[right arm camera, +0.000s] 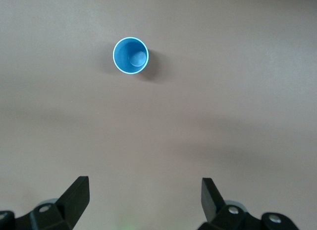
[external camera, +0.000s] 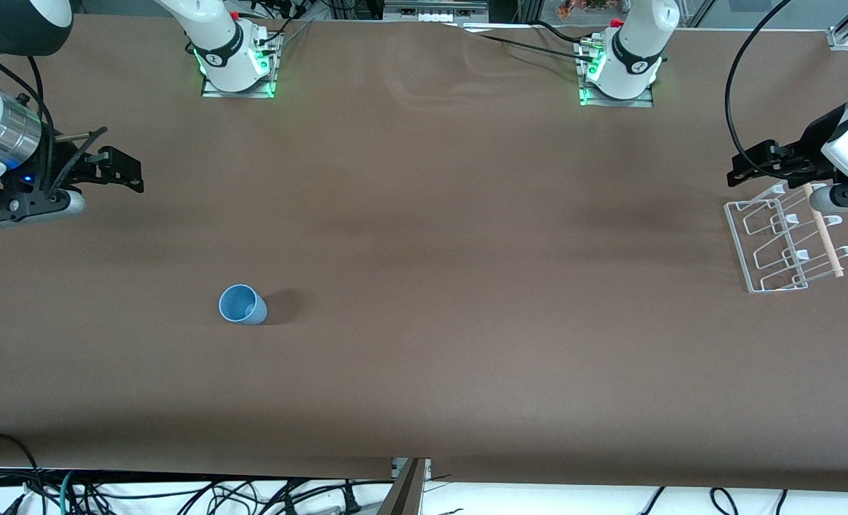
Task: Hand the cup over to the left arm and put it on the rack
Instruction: 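Move the right gripper from rest toward the light blue cup, then lower the open right gripper around the light blue cup, then grasp the cup with the right gripper and lift it toward the table middle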
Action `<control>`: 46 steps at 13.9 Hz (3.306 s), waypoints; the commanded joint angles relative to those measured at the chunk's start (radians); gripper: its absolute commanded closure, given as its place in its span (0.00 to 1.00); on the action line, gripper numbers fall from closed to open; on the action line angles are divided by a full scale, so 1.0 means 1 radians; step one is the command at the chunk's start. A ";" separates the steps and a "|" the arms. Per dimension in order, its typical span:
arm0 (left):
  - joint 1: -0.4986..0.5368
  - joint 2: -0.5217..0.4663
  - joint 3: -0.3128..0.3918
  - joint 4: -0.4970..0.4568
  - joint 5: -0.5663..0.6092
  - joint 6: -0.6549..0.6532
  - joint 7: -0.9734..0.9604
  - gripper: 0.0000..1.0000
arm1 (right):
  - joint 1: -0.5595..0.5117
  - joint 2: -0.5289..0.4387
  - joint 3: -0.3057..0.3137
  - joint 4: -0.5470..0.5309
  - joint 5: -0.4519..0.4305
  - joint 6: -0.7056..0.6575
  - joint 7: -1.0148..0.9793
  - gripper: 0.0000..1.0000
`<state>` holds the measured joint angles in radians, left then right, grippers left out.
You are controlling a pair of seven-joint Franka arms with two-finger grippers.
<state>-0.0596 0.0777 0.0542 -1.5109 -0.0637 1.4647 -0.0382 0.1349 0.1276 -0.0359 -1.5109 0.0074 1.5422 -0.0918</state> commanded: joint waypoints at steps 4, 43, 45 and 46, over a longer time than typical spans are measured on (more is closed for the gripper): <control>0.001 0.017 0.003 0.032 -0.014 -0.007 0.001 0.00 | 0.000 0.055 0.001 -0.048 -0.007 0.088 -0.012 0.00; -0.022 0.077 -0.039 0.090 -0.016 -0.018 -0.002 0.00 | 0.202 0.546 0.123 0.268 0.546 0.182 0.697 1.00; -0.025 0.102 -0.048 0.089 -0.016 -0.020 0.001 0.00 | 0.204 0.547 0.222 0.305 0.614 0.197 0.886 1.00; -0.023 0.102 -0.078 0.081 -0.016 -0.021 0.006 0.00 | 0.207 0.550 0.270 0.320 0.644 0.238 0.958 1.00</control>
<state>-0.0795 0.1494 0.0019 -1.4616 -0.0643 1.4665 -0.0381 0.3482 0.6663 0.1563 -1.2367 0.5964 1.7605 0.7280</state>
